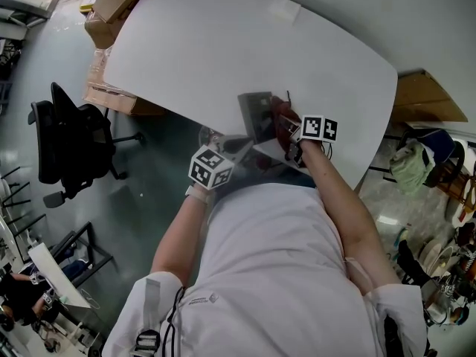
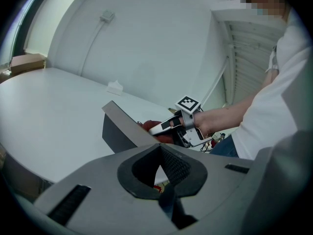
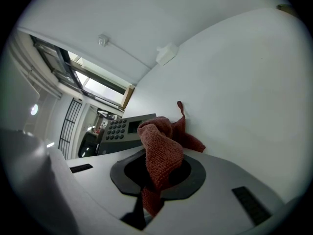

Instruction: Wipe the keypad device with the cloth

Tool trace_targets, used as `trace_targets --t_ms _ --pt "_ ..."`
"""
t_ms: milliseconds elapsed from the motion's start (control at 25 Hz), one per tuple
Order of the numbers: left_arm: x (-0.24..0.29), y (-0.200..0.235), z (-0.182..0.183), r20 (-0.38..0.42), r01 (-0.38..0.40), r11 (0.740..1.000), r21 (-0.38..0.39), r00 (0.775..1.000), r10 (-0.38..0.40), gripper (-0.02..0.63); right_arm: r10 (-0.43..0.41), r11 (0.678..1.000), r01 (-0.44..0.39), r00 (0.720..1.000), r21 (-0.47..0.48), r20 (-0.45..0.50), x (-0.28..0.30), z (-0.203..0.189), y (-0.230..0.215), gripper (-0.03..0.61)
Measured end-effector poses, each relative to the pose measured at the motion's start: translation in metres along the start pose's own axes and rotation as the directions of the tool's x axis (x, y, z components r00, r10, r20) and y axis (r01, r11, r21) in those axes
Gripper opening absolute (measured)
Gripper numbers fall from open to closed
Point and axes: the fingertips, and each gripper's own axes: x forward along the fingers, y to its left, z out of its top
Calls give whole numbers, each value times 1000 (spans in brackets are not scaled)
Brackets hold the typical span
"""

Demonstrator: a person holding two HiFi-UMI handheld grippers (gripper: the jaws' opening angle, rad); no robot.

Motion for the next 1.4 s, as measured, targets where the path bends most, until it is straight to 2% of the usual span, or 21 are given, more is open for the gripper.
trace_targets --t_ms 160,640,800,920,1000,1200,1400 --pt "0 -1 0 1 0 1000 2 1000 0 11 19 1000 -19 1000 -9 0 -5 -7 11 54" --pt "-1 0 0 -1 2 1000 16 1000 -2 11 144 987 -144 990 -78 -10 -17 -31 69 54" --pt "-1 0 2 13 -1 1000 12 1000 1 11 180 979 -175 983 -109 41 -28 -34 84 53" --pt "-2 1 5 32 -10 1000 18 999 9 11 178 975 -159 977 -155 117 -43 -32 92 53" --pt "-8 -2 13 68 -6 1000 8 998 5 11 190 972 -156 961 -177 200 -60 -25 103 54" --pt "-31 -24 52 179 43 999 32 983 -48 11 222 959 -126 891 -255 395 -114 -9 132 54" --pt "-60 -49 89 263 39 994 106 963 -66 11 242 917 -42 849 -396 469 -161 -5 156 54"
